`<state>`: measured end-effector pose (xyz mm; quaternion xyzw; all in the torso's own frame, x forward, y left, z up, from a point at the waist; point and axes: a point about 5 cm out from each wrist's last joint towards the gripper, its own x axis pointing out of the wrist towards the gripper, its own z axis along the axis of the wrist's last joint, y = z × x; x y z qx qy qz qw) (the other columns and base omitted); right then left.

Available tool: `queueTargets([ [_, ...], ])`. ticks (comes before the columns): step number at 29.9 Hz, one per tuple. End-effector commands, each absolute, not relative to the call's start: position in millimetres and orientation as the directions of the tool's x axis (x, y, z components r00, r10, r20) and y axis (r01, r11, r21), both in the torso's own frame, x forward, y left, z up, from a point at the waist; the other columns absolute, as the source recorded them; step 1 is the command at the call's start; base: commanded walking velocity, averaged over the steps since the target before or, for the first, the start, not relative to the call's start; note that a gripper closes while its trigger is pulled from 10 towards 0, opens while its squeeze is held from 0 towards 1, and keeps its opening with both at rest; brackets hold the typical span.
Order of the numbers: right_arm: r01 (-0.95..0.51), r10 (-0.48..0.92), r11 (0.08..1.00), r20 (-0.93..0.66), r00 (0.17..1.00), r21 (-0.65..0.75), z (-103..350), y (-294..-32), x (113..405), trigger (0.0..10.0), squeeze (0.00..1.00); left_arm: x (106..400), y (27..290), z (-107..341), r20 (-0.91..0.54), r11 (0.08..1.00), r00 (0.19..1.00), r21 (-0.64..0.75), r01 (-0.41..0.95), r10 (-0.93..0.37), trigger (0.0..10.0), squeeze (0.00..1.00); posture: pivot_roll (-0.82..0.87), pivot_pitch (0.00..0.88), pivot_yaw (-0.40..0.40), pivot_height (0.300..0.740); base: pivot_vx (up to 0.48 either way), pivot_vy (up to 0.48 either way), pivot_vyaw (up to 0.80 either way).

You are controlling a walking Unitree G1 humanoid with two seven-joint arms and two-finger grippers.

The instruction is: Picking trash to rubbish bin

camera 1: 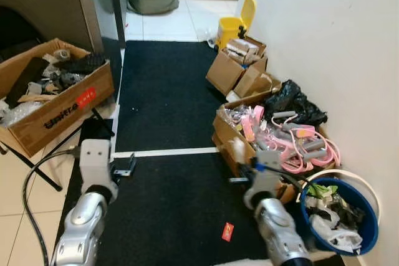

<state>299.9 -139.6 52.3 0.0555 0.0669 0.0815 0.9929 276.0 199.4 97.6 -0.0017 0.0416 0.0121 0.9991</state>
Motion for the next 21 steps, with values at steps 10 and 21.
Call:
queueTargets([
  [10,-0.146,0.16,0.983,-0.137,0.978,0.108,48.6,-143.8,301.8,10.0,0.0,273.3,204.9,96.4,-0.095,0.999,0.994,-0.002,-0.053,0.052,10.0,0.0,0.12,0.134,-0.073,0.74,0.274,0.0,0.0],
  [21,-0.144,0.157,0.984,-0.137,0.978,0.105,47.0,-143.5,300.5,10.0,0.0,283.7,198.9,96.9,-0.096,0.999,0.995,-0.015,-0.04,0.038,10.0,0.0,0.1,0.129,-0.055,0.74,0.276,0.0,0.0],
])
